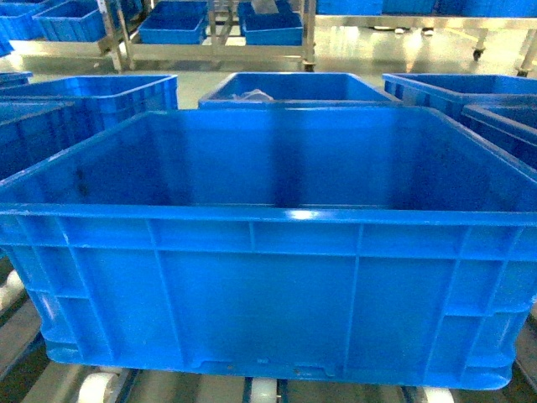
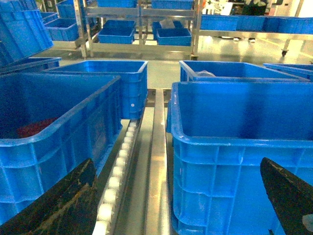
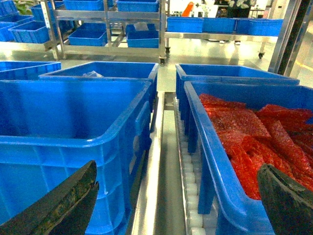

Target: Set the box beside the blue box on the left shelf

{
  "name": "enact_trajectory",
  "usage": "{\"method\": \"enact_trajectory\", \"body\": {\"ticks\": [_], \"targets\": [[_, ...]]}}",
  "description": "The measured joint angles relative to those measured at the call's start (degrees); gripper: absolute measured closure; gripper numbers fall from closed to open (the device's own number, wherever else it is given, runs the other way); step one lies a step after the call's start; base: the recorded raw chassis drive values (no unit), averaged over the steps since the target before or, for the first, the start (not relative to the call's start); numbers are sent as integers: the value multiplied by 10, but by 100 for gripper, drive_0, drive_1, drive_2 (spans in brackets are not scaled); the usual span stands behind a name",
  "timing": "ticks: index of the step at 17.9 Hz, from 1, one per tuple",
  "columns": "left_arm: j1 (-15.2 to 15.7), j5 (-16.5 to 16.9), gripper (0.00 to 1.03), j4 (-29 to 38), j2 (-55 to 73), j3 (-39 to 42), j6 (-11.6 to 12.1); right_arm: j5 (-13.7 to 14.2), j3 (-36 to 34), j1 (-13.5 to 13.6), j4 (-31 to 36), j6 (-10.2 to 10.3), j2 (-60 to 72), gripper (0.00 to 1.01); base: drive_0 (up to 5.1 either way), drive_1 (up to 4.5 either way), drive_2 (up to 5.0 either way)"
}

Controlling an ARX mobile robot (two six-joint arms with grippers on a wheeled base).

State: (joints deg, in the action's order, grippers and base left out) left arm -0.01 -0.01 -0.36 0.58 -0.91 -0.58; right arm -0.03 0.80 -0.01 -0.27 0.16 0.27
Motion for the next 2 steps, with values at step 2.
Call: {"method": "enact_trajectory", "body": {"ticks": [2], "targets": [[0, 0, 5, 0, 0, 0, 0, 0, 0, 0, 0, 0, 0, 3, 0, 0, 0]]}}
